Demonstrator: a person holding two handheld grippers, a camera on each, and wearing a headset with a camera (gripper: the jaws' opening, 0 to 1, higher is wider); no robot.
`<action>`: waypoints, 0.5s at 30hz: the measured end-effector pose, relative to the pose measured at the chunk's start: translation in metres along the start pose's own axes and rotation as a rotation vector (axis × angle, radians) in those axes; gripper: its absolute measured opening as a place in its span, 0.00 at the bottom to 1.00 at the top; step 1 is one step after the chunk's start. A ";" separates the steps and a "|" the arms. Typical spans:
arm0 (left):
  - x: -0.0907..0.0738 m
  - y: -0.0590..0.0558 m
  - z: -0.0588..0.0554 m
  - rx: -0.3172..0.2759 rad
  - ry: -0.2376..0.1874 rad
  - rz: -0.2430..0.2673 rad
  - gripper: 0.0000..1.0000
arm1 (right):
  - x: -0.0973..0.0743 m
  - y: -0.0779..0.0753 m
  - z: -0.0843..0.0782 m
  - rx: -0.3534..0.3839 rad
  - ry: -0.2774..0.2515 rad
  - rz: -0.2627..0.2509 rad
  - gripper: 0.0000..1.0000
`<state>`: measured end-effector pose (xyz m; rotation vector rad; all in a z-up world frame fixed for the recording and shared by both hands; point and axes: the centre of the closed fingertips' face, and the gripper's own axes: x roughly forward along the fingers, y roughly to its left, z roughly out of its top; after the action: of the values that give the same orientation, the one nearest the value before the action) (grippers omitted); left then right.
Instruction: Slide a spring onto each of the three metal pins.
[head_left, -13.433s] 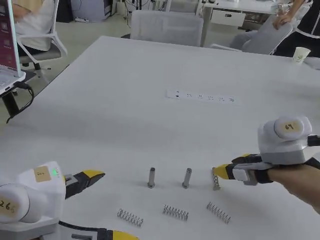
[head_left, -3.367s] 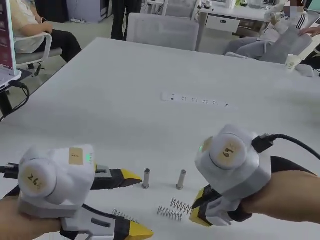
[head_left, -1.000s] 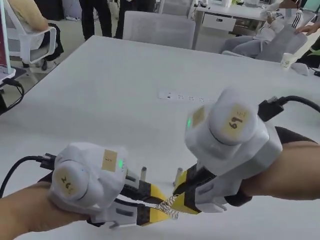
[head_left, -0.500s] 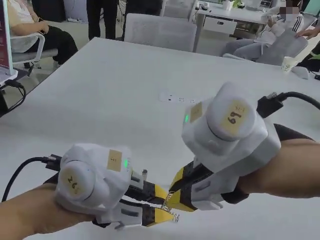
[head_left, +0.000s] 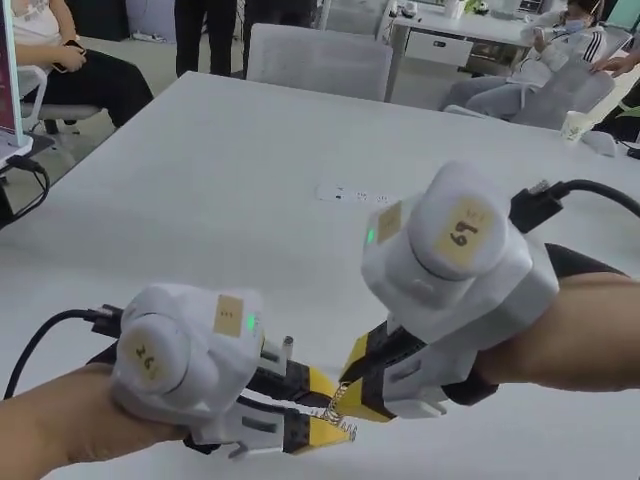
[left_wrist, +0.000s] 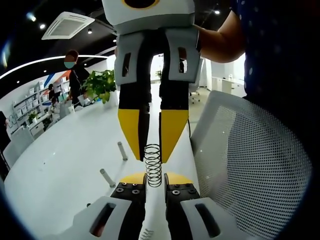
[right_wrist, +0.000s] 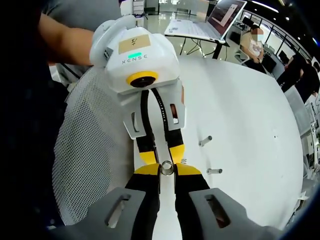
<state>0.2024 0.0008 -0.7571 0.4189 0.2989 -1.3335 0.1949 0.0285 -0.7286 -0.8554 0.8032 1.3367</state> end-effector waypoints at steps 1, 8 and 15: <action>0.000 0.001 0.000 -0.001 0.002 0.002 0.10 | 0.000 0.000 0.000 0.004 0.000 0.005 0.07; -0.005 0.003 -0.005 -0.022 0.008 0.008 0.14 | -0.002 -0.004 -0.001 0.005 0.001 -0.007 0.07; -0.022 0.011 -0.010 -0.072 -0.008 0.050 0.19 | -0.008 -0.009 -0.010 0.018 0.018 -0.018 0.07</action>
<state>0.2084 0.0267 -0.7551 0.3580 0.3265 -1.2719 0.2036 0.0149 -0.7258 -0.8597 0.8190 1.3057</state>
